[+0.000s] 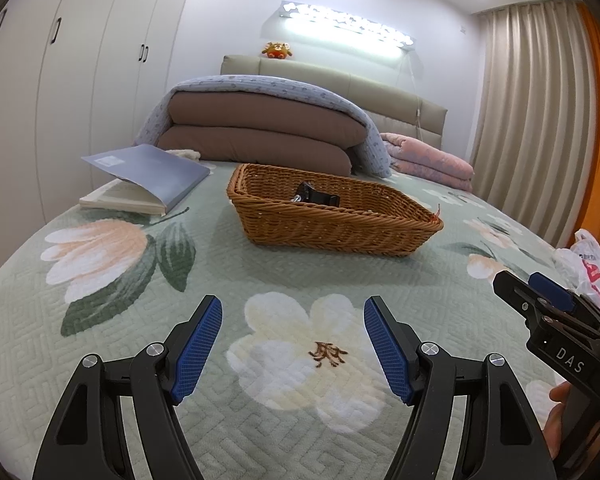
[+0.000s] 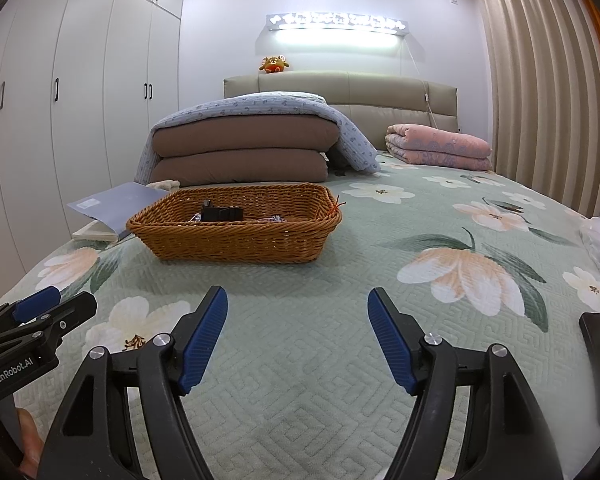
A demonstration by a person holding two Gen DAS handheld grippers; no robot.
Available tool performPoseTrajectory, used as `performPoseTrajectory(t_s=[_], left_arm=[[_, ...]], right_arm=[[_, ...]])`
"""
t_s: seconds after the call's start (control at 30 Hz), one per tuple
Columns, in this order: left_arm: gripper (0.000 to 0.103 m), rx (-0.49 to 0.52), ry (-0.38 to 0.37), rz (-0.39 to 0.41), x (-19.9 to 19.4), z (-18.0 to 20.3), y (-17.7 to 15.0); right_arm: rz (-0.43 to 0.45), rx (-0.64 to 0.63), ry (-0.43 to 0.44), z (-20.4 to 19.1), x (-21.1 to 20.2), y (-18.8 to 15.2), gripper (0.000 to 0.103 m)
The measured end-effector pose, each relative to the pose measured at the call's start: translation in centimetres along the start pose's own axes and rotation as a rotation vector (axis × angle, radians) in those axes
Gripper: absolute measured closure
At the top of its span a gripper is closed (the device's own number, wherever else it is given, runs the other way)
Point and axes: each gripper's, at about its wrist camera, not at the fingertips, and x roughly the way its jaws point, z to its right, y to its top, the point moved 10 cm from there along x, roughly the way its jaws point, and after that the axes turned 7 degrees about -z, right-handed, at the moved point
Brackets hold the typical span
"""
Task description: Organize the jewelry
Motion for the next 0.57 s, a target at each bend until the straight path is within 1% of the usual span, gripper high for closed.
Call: performPoseTrajectory(t_s=[0.57], left_arm=[[0.028,0.021,0.015,0.028,-0.39,-0.06,0.31]], right_arm=[[0.0,-0.001,-0.001,-0.06,0.0,-0.02,0.027]])
